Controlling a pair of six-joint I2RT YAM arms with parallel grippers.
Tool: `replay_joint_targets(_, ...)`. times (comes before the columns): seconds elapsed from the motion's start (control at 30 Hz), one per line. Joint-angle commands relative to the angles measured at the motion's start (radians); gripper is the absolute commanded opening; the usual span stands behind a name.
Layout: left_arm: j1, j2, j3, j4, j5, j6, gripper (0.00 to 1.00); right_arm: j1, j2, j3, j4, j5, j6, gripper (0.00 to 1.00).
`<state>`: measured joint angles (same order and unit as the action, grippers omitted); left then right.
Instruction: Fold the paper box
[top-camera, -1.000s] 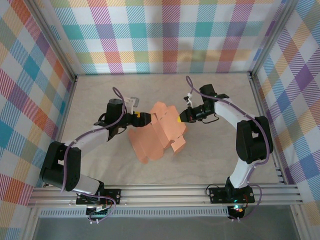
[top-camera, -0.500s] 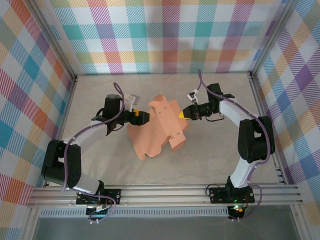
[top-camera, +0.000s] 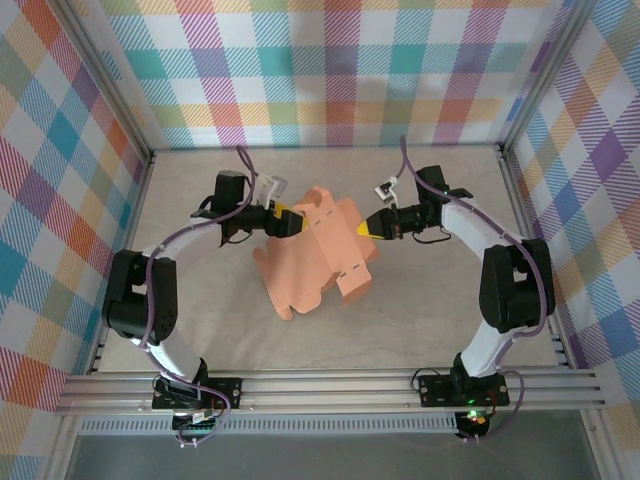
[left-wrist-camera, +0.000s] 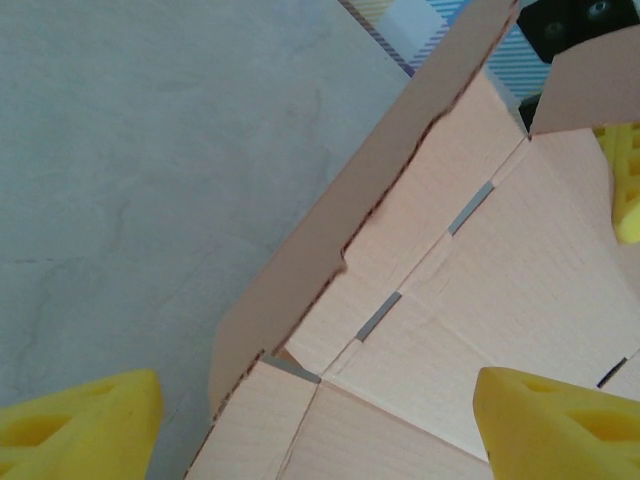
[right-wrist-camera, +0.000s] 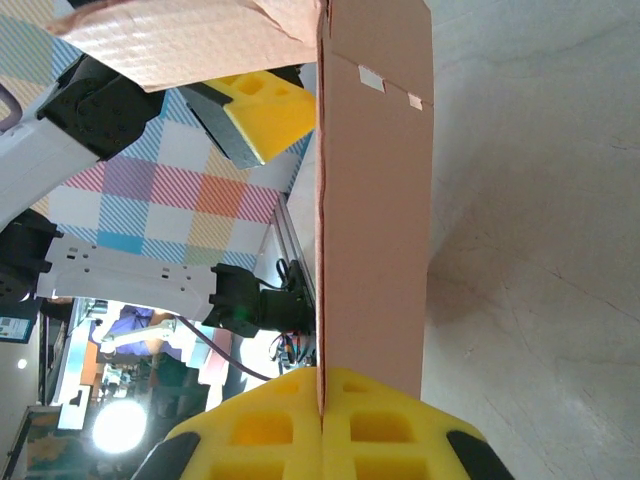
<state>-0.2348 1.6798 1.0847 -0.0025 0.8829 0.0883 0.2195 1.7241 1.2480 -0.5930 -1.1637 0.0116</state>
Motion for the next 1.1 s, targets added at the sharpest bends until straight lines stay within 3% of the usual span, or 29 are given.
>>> replay_joint_targets(0.0,-0.001,0.005,0.025,-0.014,0.083,0.024,0.81,0.001,-0.015,-0.002,-0.004,-0.026,-0.007,0.0)
replay_joint_targets(0.4,-0.025,-0.027,-0.04,-0.042,0.103,0.034,0.64,0.0,0.018,0.013,0.037,0.015,0.06,0.0)
replay_joint_targets(0.67,-0.108,-0.023,-0.069,-0.114,0.031,0.065,0.62,0.008,0.044,0.035,0.028,0.061,0.088,0.0)
replay_joint_targets(0.93,-0.126,0.051,-0.115,0.033,-0.051,-0.071,0.63,0.031,0.072,0.056,-0.03,0.123,0.057,0.0)
replay_joint_targets(1.07,-0.134,0.104,-0.103,0.03,-0.111,-0.07,0.63,0.033,0.066,0.047,-0.008,0.119,0.068,0.0)
